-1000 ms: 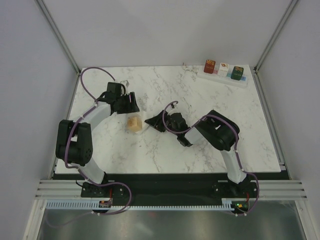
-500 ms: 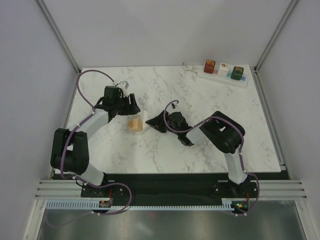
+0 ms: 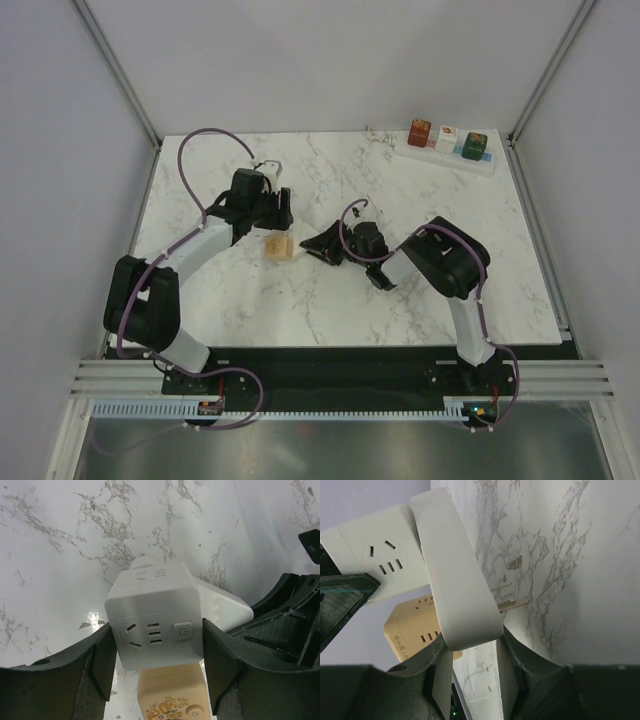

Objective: Pull the plug off the socket

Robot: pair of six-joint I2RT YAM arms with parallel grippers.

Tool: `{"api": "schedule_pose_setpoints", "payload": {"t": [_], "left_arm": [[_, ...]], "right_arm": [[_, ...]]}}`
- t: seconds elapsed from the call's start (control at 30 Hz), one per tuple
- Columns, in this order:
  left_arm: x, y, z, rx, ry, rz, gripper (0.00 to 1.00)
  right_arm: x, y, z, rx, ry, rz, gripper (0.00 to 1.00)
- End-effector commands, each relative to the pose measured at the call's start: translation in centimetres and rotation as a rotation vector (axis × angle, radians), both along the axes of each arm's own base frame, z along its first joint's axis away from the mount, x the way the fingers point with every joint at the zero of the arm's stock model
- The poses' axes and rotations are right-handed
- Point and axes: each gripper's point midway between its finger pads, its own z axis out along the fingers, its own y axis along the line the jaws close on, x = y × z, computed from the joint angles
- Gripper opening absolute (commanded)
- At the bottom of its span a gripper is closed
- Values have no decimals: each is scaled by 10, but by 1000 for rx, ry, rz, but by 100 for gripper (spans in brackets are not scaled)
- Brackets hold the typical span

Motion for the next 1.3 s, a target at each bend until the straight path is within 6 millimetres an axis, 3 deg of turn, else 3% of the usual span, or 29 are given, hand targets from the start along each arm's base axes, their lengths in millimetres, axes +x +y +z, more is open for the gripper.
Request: {"api": "schedule_pose_setpoints", "payload": {"t": [0.0, 0.07, 0.17, 0.2, 0.23, 0.3, 0.37, 0.43, 0.47, 0.5, 0.53, 0.7, 0.73, 0.77, 0.8, 0.83, 0.87, 0.9, 0.97, 1.0, 1.07, 1.1, 1.17, 1.27], "left_arm": [[-35, -24, 13, -143, 68, -189, 2], [-32, -21, 14, -220, 76, -159, 2], [-22, -1, 11, -214, 76, -71, 2], [-28, 4, 3, -157, 108, -43, 2], [-16, 25, 6, -15, 55, 38, 2], [-19, 37, 9, 214, 10, 87, 2], [-21, 30, 19, 249, -29, 36, 2], [-29, 4, 21, 144, -41, -87, 2], [-31, -2, 22, 75, -38, -133, 2], [-43, -25, 26, -63, -12, -245, 2], [-41, -31, 26, -153, 3, -235, 2], [-33, -21, 29, -364, 24, -184, 2], [-28, -17, 25, -343, 20, -162, 2], [-37, -15, 10, -273, 82, -142, 2], [-26, 10, -5, -61, 53, -47, 2], [-21, 16, 0, 61, 39, -20, 2], [-35, 11, -14, 193, 83, -42, 2], [-30, 23, -10, 312, 43, 4, 2], [-37, 11, -1, 374, -12, -28, 2], [-37, 14, 2, 416, -30, -18, 2], [-38, 6, 11, 373, -60, -38, 2], [-51, -17, 5, 272, -39, -182, 2], [-70, -55, 15, 13, -25, -387, 2], [-73, -68, 35, -206, -38, -409, 2]], "right_arm": [[33, -52, -46, -174, 78, -226, 0], [33, -58, -49, -186, 86, -236, 0], [32, -62, -50, -192, 92, -243, 0], [33, -63, -50, -194, 92, -247, 0], [33, -63, -51, -198, 97, -248, 0], [33, -61, -50, -195, 98, -247, 0], [34, -61, -51, -198, 101, -246, 0], [35, -60, -50, -193, 100, -248, 0], [35, -59, -49, -189, 97, -245, 0], [35, -59, -49, -188, 95, -243, 0], [35, -57, -46, -177, 86, -235, 0], [36, -59, -47, -161, 86, -231, 0], [37, -61, -47, -158, 88, -235, 0], [38, -62, -47, -156, 90, -235, 0], [39, -63, -47, -158, 91, -240, 0], [40, -64, -46, -157, 90, -243, 0], [41, -63, -44, -156, 85, -246, 0], [42, -64, -43, -156, 85, -249, 0], [43, -64, -41, -153, 81, -250, 0], [43, -65, -41, -156, 82, -258, 0], [44, -68, -38, -153, 77, -266, 0], [41, -68, -38, -156, 80, -264, 0], [40, -70, -35, -154, 74, -267, 0], [39, -72, -34, -157, 71, -269, 0]]}}
